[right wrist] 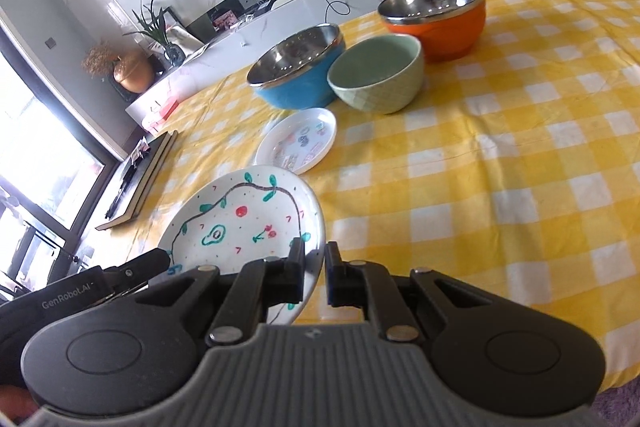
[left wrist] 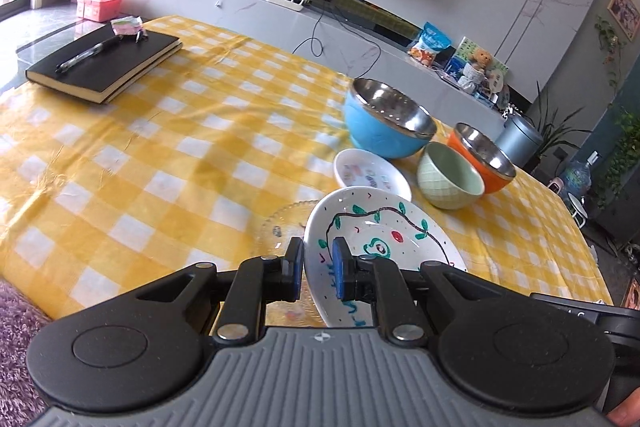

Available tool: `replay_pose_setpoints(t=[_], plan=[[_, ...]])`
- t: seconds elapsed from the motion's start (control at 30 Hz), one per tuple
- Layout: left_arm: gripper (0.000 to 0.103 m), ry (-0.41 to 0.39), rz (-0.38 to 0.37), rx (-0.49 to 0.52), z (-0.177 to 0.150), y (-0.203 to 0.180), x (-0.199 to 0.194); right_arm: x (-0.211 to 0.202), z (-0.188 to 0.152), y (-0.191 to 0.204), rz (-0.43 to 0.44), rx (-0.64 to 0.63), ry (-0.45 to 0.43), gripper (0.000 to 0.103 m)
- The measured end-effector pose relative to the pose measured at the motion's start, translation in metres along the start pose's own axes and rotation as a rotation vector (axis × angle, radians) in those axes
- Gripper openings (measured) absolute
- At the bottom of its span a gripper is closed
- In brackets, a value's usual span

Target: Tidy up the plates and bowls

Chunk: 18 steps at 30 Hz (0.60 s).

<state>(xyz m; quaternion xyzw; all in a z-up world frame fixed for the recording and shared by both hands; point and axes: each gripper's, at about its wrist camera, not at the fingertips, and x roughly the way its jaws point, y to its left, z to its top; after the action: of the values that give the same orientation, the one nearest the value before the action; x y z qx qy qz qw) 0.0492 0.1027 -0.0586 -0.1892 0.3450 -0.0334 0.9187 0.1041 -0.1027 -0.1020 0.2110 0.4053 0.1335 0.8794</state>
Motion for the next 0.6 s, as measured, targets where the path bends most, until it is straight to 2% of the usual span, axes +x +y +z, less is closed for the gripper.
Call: replay_pose_setpoints(t=[0.37,0.6], plan=[[0.016,0.045,0.033,-0.016,-0.007,0.018,0.015,0.025,-0.002,0.012,-0.050,-0.064,0.037,0.008],[0.016,0.061,0.093,0.043,-0.007,0.010,0.021,0.032,-0.001,0.023,-0.089,-0.149,0.033,0.008]])
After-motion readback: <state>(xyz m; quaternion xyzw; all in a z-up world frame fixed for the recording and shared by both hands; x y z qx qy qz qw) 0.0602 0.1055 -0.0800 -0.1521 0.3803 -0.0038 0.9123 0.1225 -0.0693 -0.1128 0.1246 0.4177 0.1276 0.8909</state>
